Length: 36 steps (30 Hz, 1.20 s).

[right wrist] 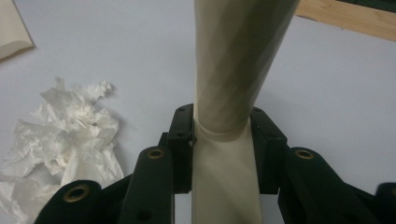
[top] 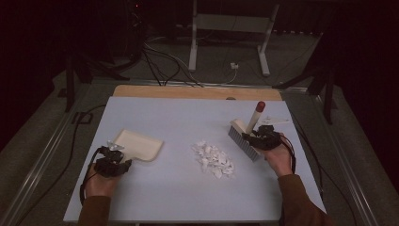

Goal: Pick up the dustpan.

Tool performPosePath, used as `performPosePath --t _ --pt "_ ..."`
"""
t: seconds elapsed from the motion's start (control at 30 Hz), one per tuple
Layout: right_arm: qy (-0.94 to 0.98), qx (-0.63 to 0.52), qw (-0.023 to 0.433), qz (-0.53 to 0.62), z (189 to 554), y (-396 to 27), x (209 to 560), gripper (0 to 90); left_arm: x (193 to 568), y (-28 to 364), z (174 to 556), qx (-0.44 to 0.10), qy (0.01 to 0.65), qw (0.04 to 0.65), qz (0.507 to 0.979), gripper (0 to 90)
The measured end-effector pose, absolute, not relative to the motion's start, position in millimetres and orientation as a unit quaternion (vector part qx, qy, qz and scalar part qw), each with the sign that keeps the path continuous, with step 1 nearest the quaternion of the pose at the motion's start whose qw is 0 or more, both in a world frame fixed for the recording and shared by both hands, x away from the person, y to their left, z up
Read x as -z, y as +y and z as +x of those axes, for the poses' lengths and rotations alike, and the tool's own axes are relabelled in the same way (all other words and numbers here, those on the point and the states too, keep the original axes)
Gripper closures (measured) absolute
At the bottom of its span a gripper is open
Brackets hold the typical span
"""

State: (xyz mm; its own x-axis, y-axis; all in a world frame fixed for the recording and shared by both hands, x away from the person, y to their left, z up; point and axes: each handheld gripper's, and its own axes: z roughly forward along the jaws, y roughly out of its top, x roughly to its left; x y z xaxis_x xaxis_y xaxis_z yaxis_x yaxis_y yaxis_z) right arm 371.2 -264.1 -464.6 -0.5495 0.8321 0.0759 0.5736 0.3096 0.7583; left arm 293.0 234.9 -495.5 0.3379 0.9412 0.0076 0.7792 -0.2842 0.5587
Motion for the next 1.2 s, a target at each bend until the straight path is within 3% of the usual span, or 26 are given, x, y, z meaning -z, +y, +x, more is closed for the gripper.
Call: performPosePath --t 1.2 --pt "0.790 -0.389 0.158 0.447 372.0 -263.6 464.5 67.2 474.1 223.0 292.9 -0.147 0.388 0.279 0.866 66.7"
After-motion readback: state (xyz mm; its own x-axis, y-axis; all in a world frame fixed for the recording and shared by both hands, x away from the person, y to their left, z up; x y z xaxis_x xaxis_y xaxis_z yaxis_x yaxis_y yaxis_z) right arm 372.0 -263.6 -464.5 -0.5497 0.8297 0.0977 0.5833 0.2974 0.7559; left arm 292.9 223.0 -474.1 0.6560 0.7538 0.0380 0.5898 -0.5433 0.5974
